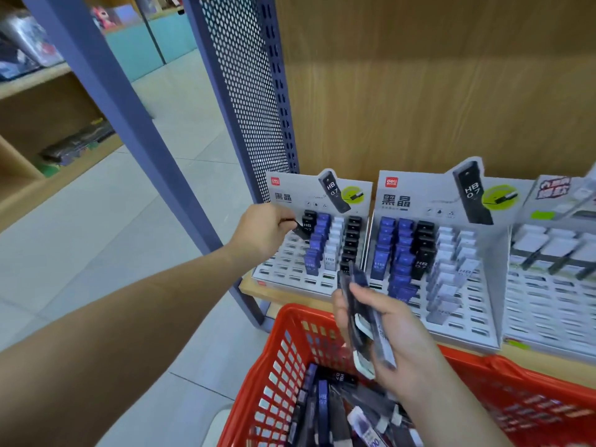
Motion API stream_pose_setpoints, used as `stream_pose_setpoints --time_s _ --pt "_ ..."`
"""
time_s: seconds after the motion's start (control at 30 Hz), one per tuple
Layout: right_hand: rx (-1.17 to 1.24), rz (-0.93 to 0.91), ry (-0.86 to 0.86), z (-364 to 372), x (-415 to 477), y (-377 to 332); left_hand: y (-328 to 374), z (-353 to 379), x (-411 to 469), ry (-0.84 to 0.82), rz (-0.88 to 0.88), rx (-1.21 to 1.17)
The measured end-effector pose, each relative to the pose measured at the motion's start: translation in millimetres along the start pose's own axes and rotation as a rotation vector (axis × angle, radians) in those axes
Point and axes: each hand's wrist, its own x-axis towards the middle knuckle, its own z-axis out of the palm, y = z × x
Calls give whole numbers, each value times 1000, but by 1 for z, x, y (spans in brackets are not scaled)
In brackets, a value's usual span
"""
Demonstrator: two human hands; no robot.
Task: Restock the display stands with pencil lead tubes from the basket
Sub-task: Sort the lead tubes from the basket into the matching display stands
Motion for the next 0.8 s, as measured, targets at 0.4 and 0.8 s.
stream_pose_setpoints --time_s 0.4,0.8 --pt "-17 -36 -21 -3 -1 -3 10 17 10 -100 150 311" --pt "1 -256 -75 12 -7 -17 36 -10 2 -18 -243 -254"
